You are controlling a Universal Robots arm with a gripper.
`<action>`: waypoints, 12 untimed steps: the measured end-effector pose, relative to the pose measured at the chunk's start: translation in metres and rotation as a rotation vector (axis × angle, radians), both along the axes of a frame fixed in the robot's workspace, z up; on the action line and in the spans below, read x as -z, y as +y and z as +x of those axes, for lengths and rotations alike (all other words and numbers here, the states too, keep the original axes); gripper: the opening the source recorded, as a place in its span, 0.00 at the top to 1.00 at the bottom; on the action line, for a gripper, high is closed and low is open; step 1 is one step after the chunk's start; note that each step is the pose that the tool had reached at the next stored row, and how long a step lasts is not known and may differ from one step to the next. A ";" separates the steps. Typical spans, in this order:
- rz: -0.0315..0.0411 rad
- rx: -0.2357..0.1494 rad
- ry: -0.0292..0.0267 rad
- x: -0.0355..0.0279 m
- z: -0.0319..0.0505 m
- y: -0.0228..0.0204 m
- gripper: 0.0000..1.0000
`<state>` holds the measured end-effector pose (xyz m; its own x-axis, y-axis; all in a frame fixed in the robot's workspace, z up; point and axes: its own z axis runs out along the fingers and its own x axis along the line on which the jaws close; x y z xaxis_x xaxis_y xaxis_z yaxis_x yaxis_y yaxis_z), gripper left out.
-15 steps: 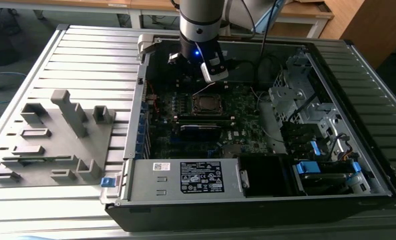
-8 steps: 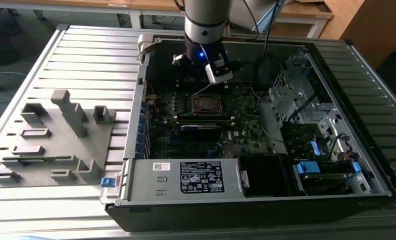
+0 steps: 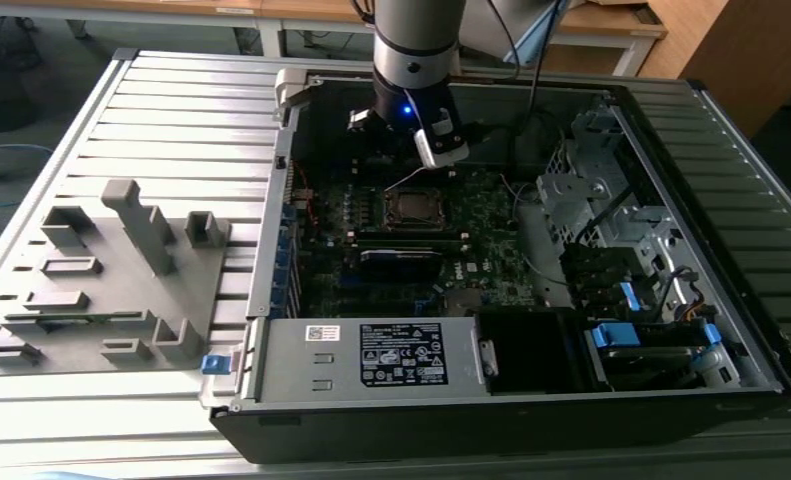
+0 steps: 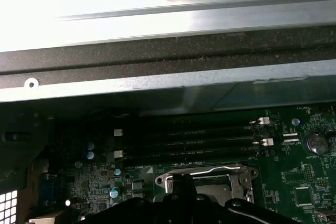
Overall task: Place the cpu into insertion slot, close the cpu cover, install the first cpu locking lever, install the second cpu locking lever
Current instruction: 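Install the first cpu locking lever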
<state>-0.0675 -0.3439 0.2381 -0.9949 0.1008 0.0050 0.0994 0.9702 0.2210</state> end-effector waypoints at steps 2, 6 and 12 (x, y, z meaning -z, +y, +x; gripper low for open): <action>0.0000 0.000 0.0000 0.0000 0.0000 0.0000 0.89; -0.0004 0.000 0.0001 0.0007 0.0001 0.0000 0.89; -0.0004 0.000 0.0000 0.0008 0.0000 0.0000 0.89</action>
